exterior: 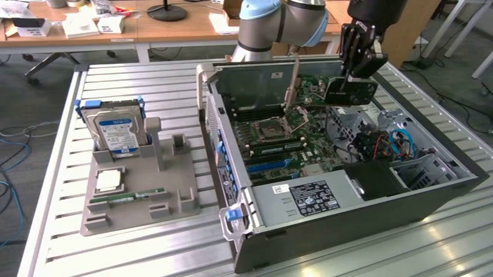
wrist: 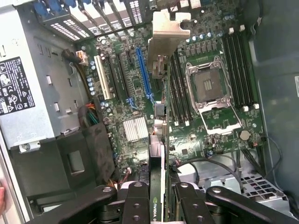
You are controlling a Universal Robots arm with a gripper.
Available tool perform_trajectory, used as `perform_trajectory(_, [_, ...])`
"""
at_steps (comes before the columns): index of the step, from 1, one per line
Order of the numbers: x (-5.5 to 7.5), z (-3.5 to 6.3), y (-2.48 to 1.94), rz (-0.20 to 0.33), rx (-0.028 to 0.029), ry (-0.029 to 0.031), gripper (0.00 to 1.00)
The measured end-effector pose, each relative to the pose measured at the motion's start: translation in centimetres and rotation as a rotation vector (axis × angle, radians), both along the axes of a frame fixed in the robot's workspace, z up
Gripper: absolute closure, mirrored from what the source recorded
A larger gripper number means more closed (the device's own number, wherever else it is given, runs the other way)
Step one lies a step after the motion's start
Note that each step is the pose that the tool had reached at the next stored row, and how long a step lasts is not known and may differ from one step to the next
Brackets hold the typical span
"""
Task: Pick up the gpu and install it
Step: 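Insert the gpu into the slot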
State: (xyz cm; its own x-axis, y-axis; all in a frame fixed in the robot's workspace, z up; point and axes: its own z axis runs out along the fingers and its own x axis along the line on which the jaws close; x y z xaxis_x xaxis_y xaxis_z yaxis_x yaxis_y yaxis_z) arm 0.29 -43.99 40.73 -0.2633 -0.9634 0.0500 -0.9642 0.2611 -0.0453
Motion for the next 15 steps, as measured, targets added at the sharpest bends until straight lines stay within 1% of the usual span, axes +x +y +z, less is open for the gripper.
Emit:
perform_trajectory(6, [-0.5,-0.26,0.04,0.0,0.0064,0.0,0.74])
perform_trajectory(15, [-0.55,-0.29,0.06,0.0,0.0067,0.0,0.74])
